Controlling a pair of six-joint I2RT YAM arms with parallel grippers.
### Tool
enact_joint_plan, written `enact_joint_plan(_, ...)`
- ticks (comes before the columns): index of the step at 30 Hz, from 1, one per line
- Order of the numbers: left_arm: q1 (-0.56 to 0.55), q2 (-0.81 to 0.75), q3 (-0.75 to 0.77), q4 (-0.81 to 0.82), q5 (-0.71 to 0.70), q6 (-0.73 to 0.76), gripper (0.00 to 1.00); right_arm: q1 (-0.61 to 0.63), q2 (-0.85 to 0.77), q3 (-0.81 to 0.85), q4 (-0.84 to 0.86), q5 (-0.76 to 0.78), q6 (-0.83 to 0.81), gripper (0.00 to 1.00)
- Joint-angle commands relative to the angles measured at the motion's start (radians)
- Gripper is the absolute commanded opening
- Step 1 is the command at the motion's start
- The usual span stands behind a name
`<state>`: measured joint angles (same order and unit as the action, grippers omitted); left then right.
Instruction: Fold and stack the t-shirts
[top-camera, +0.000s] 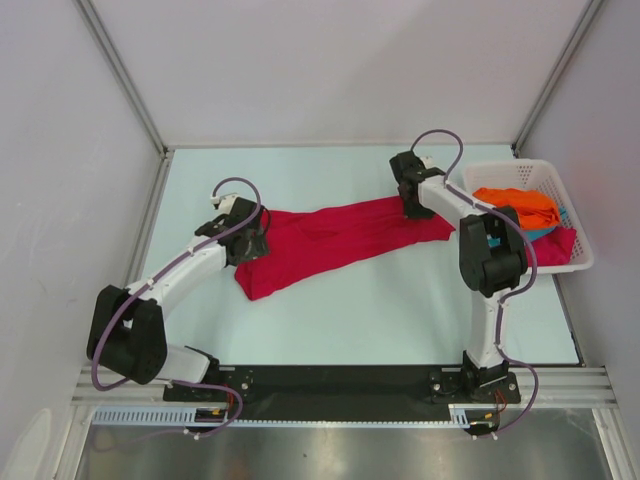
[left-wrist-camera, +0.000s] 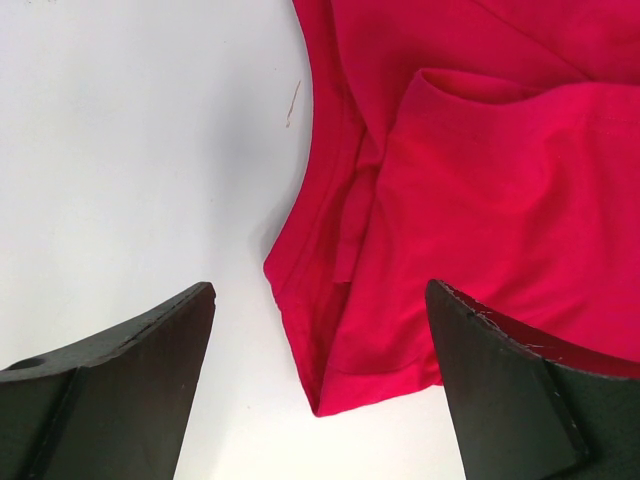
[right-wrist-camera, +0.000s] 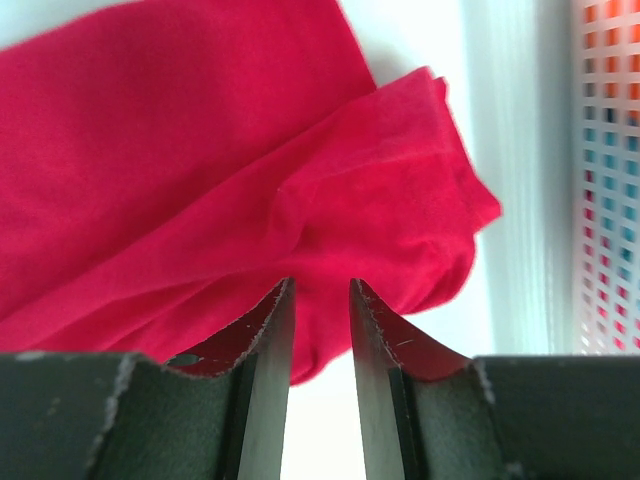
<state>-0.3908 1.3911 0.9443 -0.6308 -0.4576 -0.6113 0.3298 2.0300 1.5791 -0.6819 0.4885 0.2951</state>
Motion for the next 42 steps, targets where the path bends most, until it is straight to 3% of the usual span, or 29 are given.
enact_joint_plan(1, -0.005, -0.035, 0.004, 0.014, 0.005, 0.002, 0.92, -0.003, 0.044, 0.044, 0.012, 0.012, 0.01, 0.34)
enact_joint_plan(12, -0.005, -0.03, 0.014, 0.013, 0.007, 0.007, 0.92, -0.02, 0.099, 0.082, 0.018, 0.007, 0.001, 0.34)
enact_joint_plan(29, -0.003, -0.046, 0.014, -0.007, -0.009, 0.008, 0.92, -0.067, 0.302, 0.383, -0.059, -0.002, -0.036, 0.33)
enact_joint_plan(42, -0.014, -0.075, -0.064, 0.0, 0.017, -0.054, 0.92, -0.04, 0.061, 0.224, -0.013, 0.01, -0.024, 0.33)
